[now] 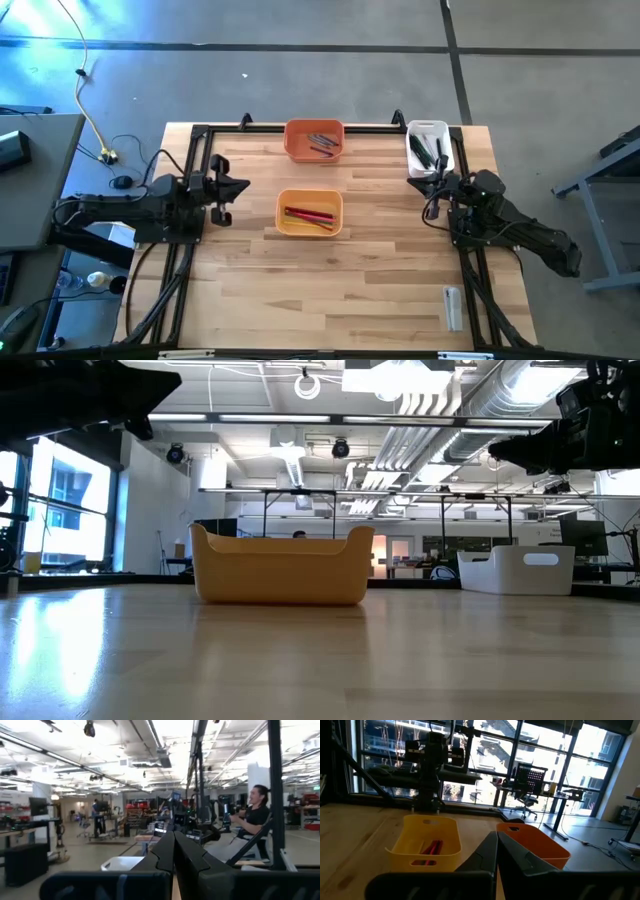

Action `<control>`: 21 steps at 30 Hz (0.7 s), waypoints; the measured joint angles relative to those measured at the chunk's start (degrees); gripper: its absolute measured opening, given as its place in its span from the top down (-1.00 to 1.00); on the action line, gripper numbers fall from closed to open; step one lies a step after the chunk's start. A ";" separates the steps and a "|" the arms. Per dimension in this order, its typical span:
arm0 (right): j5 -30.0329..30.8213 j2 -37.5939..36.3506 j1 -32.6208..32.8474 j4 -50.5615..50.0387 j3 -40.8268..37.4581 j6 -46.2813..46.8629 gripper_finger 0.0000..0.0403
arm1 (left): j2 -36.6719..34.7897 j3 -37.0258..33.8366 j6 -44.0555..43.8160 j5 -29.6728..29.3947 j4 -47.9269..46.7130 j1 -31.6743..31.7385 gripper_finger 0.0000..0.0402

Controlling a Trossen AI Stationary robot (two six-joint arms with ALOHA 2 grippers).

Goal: Sort crayons/erasers/pens/pencils in bins
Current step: Return to Home Position

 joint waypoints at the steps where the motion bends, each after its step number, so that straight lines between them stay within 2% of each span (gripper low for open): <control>1: 0.01 0.03 0.00 0.01 0.00 -0.14 1.00 | -1.72 0.00 0.06 -0.50 -1.74 -0.02 1.00; 11: 0.51 0.07 0.00 -0.23 0.00 -0.16 1.00 | -22.49 0.01 0.05 -2.37 -22.63 -0.04 1.00; 18: 0.54 0.02 0.00 -0.34 0.00 -0.23 1.00 | -22.26 1.32 0.51 -4.89 -30.55 -0.04 1.00; 21: 0.55 0.00 -0.02 0.49 0.00 -0.87 1.00 | -22.25 1.53 1.44 -5.26 -29.85 -0.04 1.00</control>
